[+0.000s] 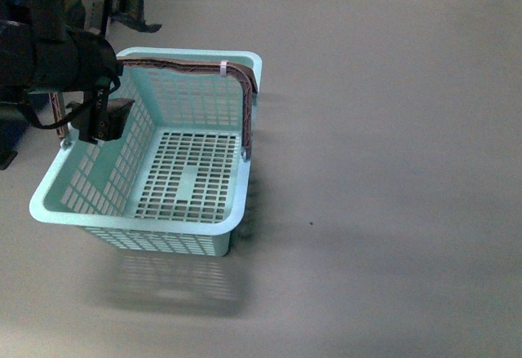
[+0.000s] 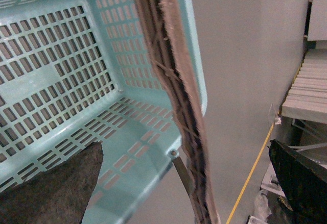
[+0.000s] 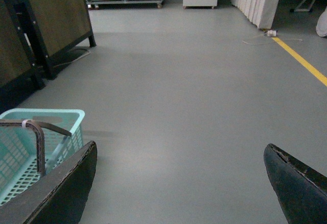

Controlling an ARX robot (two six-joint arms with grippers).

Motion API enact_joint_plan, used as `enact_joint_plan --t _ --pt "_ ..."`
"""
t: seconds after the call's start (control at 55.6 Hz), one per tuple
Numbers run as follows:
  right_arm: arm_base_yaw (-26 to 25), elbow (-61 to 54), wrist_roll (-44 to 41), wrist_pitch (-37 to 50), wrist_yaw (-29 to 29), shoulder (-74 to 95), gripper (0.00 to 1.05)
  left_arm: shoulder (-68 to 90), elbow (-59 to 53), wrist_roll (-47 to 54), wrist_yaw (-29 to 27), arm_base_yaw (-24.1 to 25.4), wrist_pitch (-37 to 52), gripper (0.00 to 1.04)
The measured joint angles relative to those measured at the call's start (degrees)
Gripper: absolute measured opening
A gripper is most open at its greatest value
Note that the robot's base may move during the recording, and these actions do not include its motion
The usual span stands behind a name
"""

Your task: Pick lemon and mango into basket

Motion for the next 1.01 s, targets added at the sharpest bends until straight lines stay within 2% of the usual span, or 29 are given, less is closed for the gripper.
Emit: enact_joint_plan --t 0.162,0.486,0.954,1.008 --pt "-0.02 0.00 0.00 0.00 0.00 0.00 0.96 7.98 9.09 -0.07 -0.11 0.33 -2.51 0.98" --pt "-0.02 0.00 0.00 0.00 0.00 0.00 0.96 13.25 18.99 0.72 0.09 -0.76 -5.31 0.98" --pt "-0.02 0.00 0.00 0.00 0.00 0.00 0.96 15.04 22.43 0.26 -0.57 -1.55 -10.47 0.22" --pt "-0.02 0.00 0.00 0.00 0.00 0.00 0.96 15.04 22.43 -0.33 -1.25 -1.55 -10.60 0.16"
